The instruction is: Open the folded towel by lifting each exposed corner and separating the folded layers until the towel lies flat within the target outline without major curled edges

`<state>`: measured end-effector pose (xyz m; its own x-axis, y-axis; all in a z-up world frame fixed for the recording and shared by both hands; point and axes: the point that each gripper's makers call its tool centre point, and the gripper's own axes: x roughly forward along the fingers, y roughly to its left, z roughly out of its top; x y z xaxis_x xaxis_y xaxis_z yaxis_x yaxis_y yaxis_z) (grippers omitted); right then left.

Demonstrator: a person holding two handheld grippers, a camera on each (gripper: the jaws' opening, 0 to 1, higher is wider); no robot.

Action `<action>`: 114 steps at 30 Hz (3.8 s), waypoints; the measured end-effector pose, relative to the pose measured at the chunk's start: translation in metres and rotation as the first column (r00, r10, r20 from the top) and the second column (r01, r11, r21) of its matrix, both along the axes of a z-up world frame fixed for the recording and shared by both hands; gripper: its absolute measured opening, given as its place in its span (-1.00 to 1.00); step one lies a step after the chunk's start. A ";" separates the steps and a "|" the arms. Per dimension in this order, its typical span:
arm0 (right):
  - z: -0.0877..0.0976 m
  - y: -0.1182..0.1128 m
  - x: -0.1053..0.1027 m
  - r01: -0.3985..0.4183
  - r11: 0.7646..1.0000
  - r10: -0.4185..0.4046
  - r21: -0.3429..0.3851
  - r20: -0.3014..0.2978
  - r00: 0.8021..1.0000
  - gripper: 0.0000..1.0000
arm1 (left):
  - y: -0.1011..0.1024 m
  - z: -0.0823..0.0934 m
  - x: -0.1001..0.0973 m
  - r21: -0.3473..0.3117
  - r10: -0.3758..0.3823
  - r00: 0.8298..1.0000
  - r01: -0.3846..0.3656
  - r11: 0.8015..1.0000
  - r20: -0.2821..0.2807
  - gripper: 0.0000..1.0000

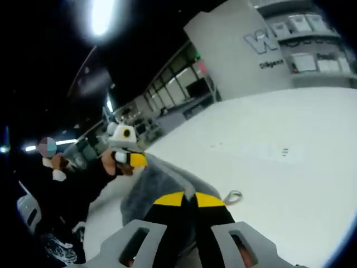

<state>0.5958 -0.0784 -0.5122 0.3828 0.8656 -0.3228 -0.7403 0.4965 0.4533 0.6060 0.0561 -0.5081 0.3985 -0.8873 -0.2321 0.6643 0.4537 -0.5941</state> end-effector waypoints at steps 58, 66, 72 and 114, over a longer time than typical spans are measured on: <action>0.038 0.000 -0.117 -0.110 0.993 0.101 0.045 0.167 0.981 -0.99 | -0.008 0.047 -0.103 0.051 -0.130 0.961 0.121 0.991 0.245 -0.98; 0.031 -0.001 -0.133 -0.131 0.991 0.122 0.037 0.182 0.976 -0.99 | -0.016 0.047 -0.125 0.104 -0.174 0.933 0.148 0.983 0.316 -0.98; 0.031 -0.004 -0.145 -0.152 0.988 0.142 0.035 0.208 0.968 -0.99 | -0.021 0.045 -0.144 0.114 -0.188 0.919 0.158 0.981 0.347 -0.98; -0.015 0.004 -0.242 -0.253 0.966 0.255 -0.052 0.337 0.906 -0.98 | -0.023 0.003 -0.223 0.299 -0.237 0.820 0.085 0.951 0.521 -0.98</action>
<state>0.3536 -0.0748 -0.5271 0.2375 0.9462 -0.2196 -0.9499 0.2735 0.1513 0.3832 0.0335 -0.5055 0.3830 -0.8911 -0.2433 0.9193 0.3934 0.0066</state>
